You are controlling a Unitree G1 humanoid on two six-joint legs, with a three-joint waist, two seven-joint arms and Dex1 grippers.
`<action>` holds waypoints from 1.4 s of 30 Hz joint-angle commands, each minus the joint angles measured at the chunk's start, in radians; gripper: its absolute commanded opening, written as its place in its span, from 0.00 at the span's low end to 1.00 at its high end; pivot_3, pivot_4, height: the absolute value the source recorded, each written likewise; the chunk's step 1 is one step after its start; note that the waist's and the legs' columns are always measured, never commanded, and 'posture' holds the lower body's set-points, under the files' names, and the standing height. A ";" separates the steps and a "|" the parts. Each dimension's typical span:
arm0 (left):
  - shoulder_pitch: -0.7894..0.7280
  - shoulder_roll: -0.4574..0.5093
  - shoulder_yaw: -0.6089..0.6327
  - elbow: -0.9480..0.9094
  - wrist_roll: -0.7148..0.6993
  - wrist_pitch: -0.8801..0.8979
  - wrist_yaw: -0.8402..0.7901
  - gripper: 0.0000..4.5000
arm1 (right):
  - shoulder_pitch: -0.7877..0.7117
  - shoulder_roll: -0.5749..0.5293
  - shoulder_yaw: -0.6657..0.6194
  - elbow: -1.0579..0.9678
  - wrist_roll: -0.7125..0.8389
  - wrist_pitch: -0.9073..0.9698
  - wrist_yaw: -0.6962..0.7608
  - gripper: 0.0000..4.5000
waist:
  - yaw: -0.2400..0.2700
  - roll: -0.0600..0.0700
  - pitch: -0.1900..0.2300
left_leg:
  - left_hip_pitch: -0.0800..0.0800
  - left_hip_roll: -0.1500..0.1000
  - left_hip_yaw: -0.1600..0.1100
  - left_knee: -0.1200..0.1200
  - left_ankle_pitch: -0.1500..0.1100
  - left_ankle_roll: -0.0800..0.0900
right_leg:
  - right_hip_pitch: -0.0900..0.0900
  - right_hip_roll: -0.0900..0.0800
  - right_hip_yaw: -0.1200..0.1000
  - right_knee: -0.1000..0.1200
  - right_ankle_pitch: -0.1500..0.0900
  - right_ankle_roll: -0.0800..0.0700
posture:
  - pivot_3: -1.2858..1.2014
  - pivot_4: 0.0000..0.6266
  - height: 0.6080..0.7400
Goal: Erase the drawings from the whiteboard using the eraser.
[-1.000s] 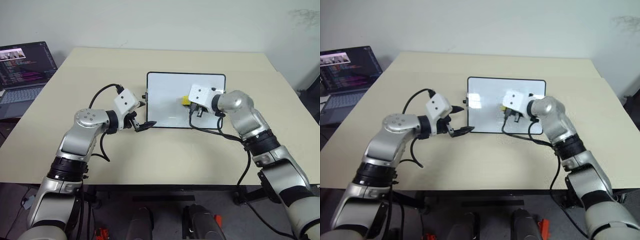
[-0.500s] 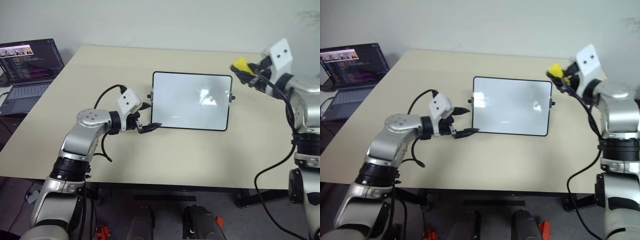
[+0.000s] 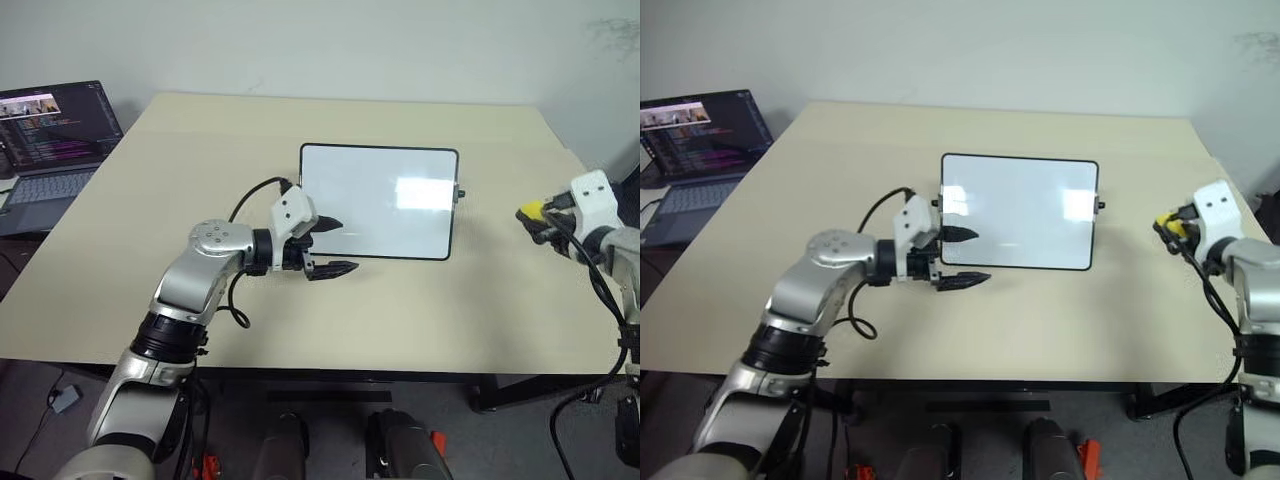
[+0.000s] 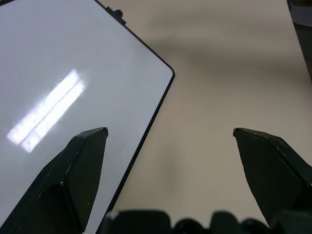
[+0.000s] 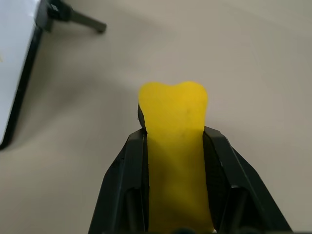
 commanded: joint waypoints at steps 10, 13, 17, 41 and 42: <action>-0.105 -0.197 -0.109 0.122 0.067 -0.101 0.028 1.00 | 0.095 -0.066 -0.085 -0.002 0.022 -0.017 -0.041 0.24 | -0.005 0.000 0.000 | 0.000 -0.001 0.001 0.000 0.000 0.000 | 0.000 0.000 0.002 0.000 0.001 0.001 | 0.52 0.24 1.00; -0.116 -0.217 -0.120 0.145 0.082 -0.124 0.029 1.00 | 0.113 -0.062 -0.092 0.011 0.044 -0.002 -0.036 0.24 | -0.007 0.000 0.000 | 0.000 0.000 0.001 -0.001 0.000 0.000 | 0.000 0.001 0.002 0.001 0.001 0.001 | 0.52 0.24 1.00; -0.119 -0.232 -0.137 0.179 0.122 -0.170 0.039 1.00 | 0.117 -0.050 -0.091 0.045 0.060 -0.025 -0.039 0.24 | -0.011 0.000 0.000 | 0.000 -0.001 0.001 0.000 0.000 0.000 | 0.000 0.001 0.002 0.001 0.001 0.001 | 0.52 0.24 1.00; -0.079 -0.252 -0.148 0.162 0.156 -0.179 0.051 1.00 | 0.000 -0.051 -0.040 0.366 0.051 -0.145 -0.037 0.75 | -0.012 0.000 0.000 | 0.001 -0.001 0.001 0.000 0.000 0.000 | 0.001 0.001 0.003 0.001 0.001 0.002 | 0.52 0.24 1.00; -0.079 -0.251 -0.147 0.162 0.156 -0.178 0.050 1.00 | 0.000 -0.052 -0.042 0.363 0.053 -0.143 -0.038 0.83 | -0.012 0.000 0.000 | 0.001 -0.001 0.001 0.000 0.000 0.000 | 0.001 0.001 0.003 0.001 0.001 0.002 | 0.52 0.24 1.00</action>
